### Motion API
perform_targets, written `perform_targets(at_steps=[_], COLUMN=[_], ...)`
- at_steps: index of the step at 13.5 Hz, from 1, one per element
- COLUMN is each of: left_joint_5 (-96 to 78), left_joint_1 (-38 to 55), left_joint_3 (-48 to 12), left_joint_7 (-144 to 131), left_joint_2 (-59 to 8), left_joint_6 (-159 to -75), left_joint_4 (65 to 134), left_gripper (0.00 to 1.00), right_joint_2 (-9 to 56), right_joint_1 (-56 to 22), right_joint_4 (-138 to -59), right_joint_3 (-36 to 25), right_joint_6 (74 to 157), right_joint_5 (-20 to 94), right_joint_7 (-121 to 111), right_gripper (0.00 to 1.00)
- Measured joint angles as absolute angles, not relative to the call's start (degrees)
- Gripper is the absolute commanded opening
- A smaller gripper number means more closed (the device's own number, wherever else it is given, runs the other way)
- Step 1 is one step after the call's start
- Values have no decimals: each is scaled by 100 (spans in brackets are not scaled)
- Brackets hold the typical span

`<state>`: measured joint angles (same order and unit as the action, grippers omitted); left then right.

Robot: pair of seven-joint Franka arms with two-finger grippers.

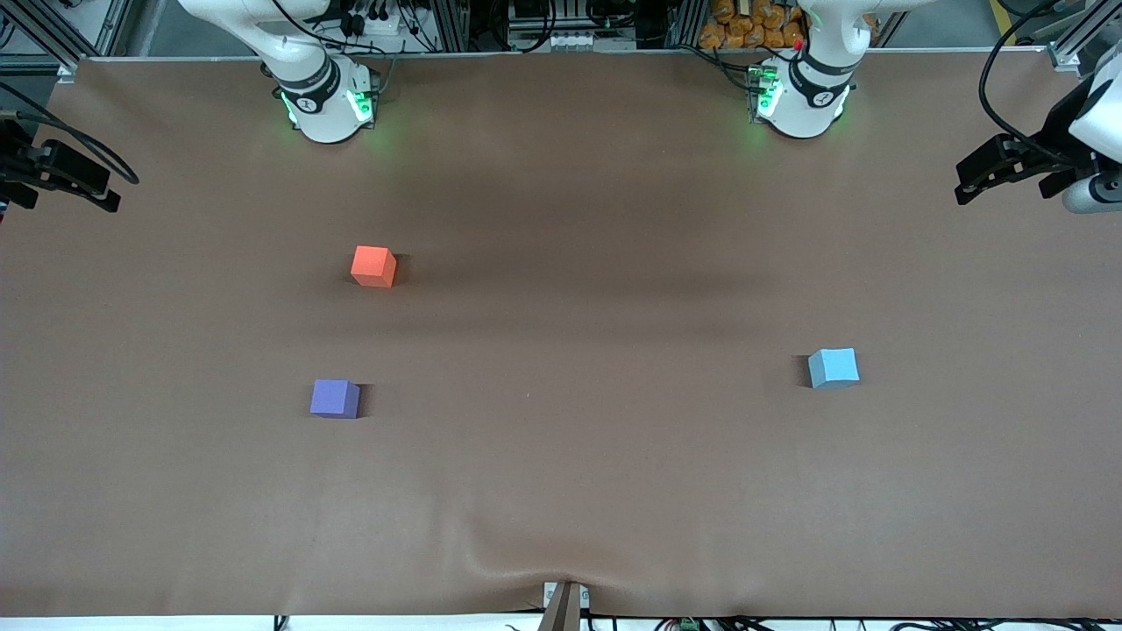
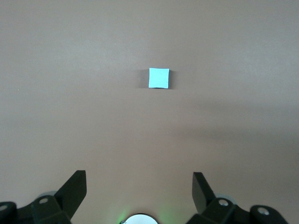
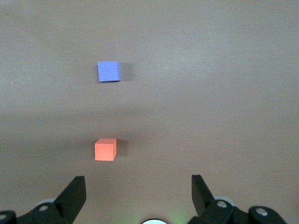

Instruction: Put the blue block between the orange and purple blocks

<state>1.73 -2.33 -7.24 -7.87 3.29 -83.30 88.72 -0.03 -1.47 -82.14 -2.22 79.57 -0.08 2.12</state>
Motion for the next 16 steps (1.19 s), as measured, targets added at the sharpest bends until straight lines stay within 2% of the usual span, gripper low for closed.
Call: perform_targets(at_steps=[16], left_joint_5=[173], left_joint_1=[-366], left_joint_3=[-733], left_joint_7=[-804], left_joint_2=[338], left_joint_6=[-8237], left_joint_4=[8897], left_gripper=[100], right_joint_2=[8], right_joint_1=[-197], right_joint_4=[-8214], right_joint_3=[-217], right_joint_6=[7932], right_joint_5=[-6], right_joint_7=[212], right_gripper=[100])
